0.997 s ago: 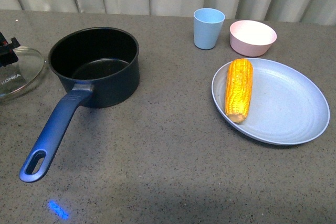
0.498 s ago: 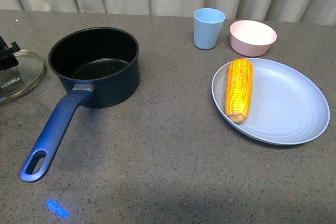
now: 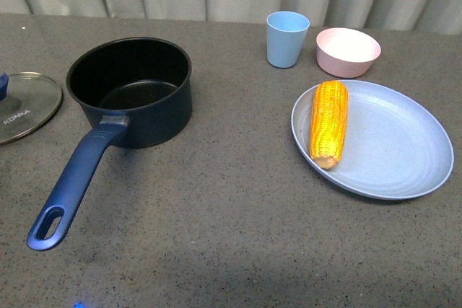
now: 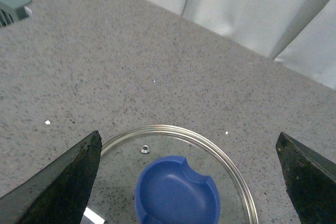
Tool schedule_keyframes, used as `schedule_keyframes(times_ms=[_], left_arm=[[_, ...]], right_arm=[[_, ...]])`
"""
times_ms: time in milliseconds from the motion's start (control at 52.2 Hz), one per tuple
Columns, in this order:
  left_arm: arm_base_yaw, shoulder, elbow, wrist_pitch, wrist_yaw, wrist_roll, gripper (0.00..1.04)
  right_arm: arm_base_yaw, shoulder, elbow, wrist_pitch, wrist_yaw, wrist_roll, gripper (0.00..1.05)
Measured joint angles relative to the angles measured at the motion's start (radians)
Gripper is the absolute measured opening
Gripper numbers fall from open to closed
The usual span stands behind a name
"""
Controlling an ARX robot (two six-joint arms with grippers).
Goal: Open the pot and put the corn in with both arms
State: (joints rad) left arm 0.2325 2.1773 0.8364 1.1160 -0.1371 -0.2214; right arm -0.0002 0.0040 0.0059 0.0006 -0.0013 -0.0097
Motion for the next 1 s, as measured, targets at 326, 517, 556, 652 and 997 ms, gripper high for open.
schedule_keyframes(times_ms=[326, 517, 556, 652, 997], left_arm=[[-0.023, -0.436, -0.302, -0.075, 0.002, 0.008, 0.98], [-0.012, -0.668, -0.45, -0.136, 0.122, 0.03, 0.93], [-0.009, -0.672, -0.488, -0.02, 0.246, 0.093, 0.84], [-0.034, -0.724, -0.556, 0.037, 0.324, 0.159, 0.68], [-0.113, -0.977, -0.71, -0.058, 0.258, 0.207, 0.13]], right_arm=[[0.0, 0.0, 0.0, 0.0, 0.0, 0.0, 0.95], [0.0, 0.0, 0.0, 0.0, 0.0, 0.0, 0.95], [0.0, 0.0, 0.0, 0.0, 0.0, 0.0, 0.95], [0.0, 0.0, 0.0, 0.0, 0.0, 0.0, 0.95], [0.0, 0.0, 0.0, 0.0, 0.0, 0.0, 0.95]])
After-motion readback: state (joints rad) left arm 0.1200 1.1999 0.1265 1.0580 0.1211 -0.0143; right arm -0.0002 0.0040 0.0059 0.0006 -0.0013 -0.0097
